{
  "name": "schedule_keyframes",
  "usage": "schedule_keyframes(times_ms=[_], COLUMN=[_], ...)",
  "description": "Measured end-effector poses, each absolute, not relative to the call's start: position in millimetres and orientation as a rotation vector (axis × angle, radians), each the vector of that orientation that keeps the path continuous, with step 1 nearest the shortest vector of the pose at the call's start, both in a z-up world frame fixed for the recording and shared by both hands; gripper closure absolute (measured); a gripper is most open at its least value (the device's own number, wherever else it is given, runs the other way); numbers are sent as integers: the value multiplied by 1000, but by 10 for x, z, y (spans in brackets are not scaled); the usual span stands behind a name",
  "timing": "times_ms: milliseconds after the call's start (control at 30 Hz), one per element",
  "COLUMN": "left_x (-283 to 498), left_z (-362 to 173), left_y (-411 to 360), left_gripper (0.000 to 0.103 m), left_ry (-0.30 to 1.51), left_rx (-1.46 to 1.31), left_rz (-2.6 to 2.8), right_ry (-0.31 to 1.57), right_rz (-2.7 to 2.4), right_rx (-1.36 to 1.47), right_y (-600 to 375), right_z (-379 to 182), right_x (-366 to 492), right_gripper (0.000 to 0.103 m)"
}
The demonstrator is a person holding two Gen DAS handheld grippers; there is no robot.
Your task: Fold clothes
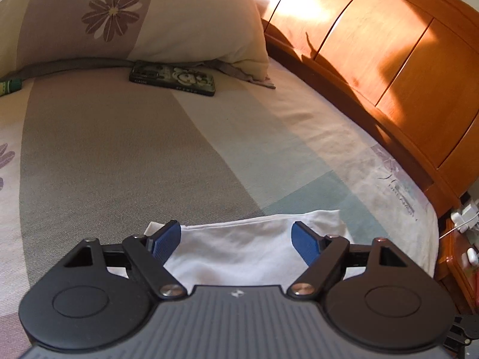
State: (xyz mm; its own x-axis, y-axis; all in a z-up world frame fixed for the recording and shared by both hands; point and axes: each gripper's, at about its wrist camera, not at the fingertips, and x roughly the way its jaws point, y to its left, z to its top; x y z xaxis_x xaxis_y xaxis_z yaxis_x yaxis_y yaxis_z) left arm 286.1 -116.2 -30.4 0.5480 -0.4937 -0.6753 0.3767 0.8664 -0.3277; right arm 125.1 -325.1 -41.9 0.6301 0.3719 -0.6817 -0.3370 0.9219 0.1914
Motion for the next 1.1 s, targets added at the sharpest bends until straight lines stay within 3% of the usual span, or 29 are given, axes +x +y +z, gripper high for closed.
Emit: schedule_keyframes(times_ms=[200,367,500,700,867,1100], left_x=[2320,2068,2024,1947,1878,1868], left_z=[-177,-408,-456,-419,-352,-329], left_y=[-940,-839,-781,-712,-612,-496], left_gripper=[20,19,18,18,18,18], left_ry=[849,927,942,926,900,899], left_rx=[-186,-236,-256,-267,-304,-348], left_rz=[-570,-573,-550,-531,-505,-515], right_ry=[718,656,788,764,676,744], right_rz=[406,461,422,437,457,366], right_rx=[26,-24,-35,-46,-155,-82], right_y=[-3225,-3064,-3061,-3104,-2877,-2952], right_z=[-228,-230,-554,-420,-207,-513], right_x=[1390,1722,1910,1731,2211,2697], right_gripper=[37,37,37,37,37,37])
